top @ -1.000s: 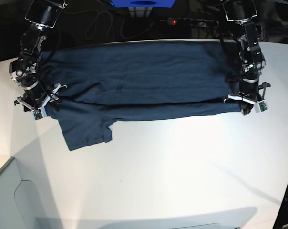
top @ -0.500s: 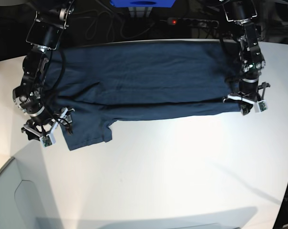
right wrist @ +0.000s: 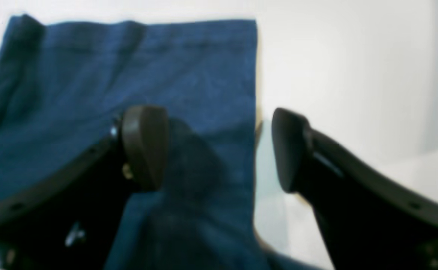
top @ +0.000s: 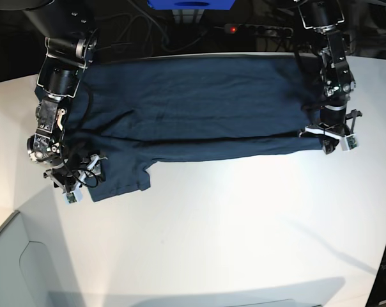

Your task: Fold the T-shirt properly

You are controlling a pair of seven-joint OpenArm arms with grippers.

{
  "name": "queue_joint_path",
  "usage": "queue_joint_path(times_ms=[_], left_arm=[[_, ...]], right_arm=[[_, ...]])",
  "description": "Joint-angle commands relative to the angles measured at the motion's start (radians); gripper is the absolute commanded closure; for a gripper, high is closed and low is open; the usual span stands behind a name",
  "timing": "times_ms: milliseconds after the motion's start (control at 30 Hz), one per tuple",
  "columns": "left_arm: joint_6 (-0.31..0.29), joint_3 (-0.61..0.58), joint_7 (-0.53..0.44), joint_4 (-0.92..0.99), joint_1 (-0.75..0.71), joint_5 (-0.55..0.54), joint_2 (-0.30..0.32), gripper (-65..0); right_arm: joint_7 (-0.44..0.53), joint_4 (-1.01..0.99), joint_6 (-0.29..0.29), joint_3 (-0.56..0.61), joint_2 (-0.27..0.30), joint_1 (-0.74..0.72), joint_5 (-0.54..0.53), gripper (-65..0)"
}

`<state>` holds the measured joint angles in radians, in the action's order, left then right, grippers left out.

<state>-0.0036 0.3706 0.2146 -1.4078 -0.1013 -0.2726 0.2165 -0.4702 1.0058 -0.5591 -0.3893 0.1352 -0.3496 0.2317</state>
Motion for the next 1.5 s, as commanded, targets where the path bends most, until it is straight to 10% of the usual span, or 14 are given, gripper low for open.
queue_joint_path(times_ms=[0,233,467,1467], left_arm=[[0.003,0.005,-0.022,-0.015,0.013,-0.003,0.014,0.0],[0.003,0.005,-0.022,-0.015,0.013,-0.003,0.014,0.0],[0.003,0.009,-0.022,-0.015,0.016,-0.003,0.014,0.0],[0.003,0.011,-0.022,-0.034,-0.013,-0.003,0.018,0.0]], right_arm=[[0.024,0.006,0.003,0.000,0.008,-0.027,-0.012,-38.3],[0.052,-0.003,0.004,0.002,0.011,-0.004,-0.010,-35.2],[0.057,0.008,0.003,0.002,0.007,0.040,-0.012,0.0],[-0.092,1.054,-0.139,-0.007,-0.105,0.502,-0.016,-0.1]])
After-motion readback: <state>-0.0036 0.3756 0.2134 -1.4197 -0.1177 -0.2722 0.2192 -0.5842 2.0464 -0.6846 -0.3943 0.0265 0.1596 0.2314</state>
